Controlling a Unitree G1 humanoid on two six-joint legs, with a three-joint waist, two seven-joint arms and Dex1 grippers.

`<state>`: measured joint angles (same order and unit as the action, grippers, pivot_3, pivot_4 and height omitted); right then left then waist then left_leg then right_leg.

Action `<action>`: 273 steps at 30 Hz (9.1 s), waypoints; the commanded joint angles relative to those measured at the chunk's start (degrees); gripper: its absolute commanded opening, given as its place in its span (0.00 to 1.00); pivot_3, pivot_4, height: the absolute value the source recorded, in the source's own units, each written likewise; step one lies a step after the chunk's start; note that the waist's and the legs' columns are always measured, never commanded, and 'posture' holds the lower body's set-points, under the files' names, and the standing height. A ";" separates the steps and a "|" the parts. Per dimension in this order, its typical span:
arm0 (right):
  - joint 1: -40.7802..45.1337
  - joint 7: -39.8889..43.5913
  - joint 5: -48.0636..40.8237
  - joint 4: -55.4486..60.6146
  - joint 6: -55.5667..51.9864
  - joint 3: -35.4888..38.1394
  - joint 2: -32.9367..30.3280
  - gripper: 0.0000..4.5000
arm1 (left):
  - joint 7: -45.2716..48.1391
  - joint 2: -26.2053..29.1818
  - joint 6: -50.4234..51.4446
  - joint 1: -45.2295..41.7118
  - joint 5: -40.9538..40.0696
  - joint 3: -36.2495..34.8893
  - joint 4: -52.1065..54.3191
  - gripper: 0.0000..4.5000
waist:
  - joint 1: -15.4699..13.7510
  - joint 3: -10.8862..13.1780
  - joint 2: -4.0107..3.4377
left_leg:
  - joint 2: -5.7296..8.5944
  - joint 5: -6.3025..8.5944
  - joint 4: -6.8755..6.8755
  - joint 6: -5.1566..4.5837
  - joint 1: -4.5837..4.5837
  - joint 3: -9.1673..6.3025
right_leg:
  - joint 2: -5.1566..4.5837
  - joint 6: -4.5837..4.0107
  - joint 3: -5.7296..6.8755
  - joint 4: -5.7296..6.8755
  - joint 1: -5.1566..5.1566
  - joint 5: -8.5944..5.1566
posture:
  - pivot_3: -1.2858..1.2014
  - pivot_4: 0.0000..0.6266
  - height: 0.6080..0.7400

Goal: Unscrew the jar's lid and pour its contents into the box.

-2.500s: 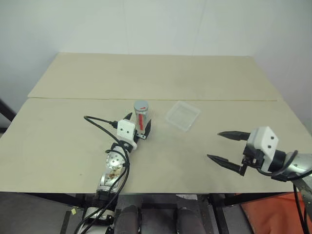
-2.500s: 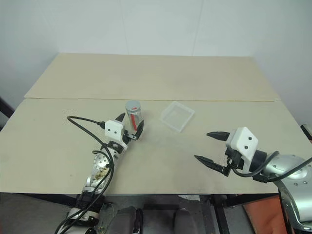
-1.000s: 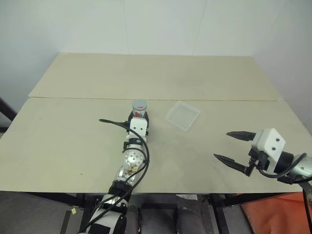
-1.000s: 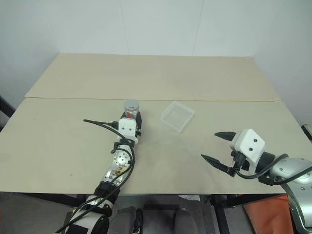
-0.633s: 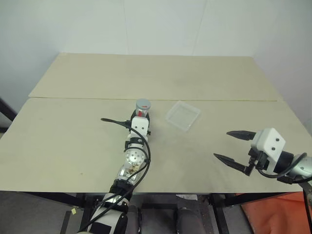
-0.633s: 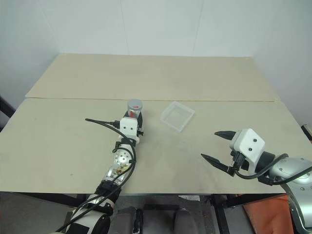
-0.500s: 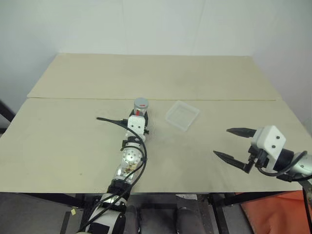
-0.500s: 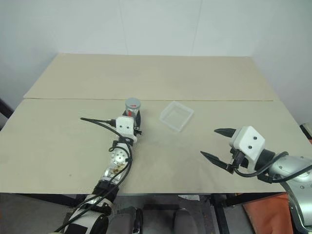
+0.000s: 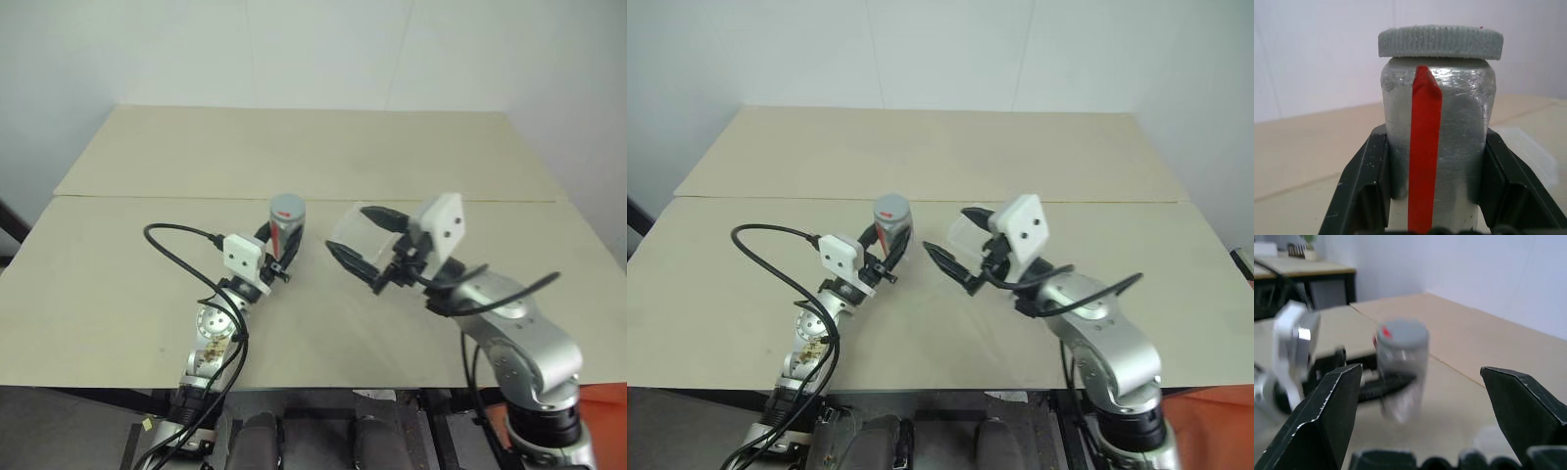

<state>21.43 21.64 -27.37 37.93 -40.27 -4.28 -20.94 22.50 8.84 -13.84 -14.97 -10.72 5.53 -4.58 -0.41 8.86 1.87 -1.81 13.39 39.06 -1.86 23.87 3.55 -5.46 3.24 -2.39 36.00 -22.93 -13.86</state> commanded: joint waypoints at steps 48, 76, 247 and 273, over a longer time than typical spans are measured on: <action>5.98 -10.49 18.19 -8.06 0.75 -9.69 13.44 0.66 | 1.19 -6.78 -8.38 -1.55 3.27 1.38 -4.26 0.43 | 1.13 0.00 -0.01 | -0.04 0.00 -0.02 0.00 0.23 -0.02 | 0.05 -0.02 0.04 0.05 -0.26 0.01 | 0.52 0.24 1.00; 7.59 11.25 3.62 -12.11 4.07 -0.50 1.29 0.66 | 18.05 -0.28 -0.61 2.20 -10.98 3.85 7.68 0.43 | 1.15 0.00 -0.01 | -0.06 0.00 -0.04 -0.01 0.24 -0.04 | 0.04 -0.02 0.06 -0.01 -0.24 0.01 | 0.52 0.24 1.00; 31.32 68.31 -2.05 -61.48 37.95 -3.54 -4.47 0.99 | 23.63 -0.19 0.41 -0.56 -10.42 2.08 6.79 0.43 | 0.89 0.02 -0.04 | -0.09 0.00 -0.07 0.00 0.26 -0.02 | 0.02 -0.09 0.08 0.01 -0.30 0.04 | 0.52 0.24 1.00; 8.02 30.89 1.14 -14.44 23.79 6.93 -12.75 0.99 | 21.23 -2.19 -2.41 -1.27 -6.73 2.12 2.87 0.43 | 0.56 0.02 -0.04 | -0.07 0.00 -0.06 -0.01 0.25 -0.02 | 0.03 -0.08 0.05 0.00 -0.29 0.04 | 0.52 0.24 1.00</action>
<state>28.94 56.45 -25.06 19.29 -13.96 1.23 -34.12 44.25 6.98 -14.63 -15.58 -17.84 7.71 -2.28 0.15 8.88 1.84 -1.89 13.39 39.00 -1.86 24.13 3.53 -5.44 3.16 -2.34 36.00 -23.23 -13.82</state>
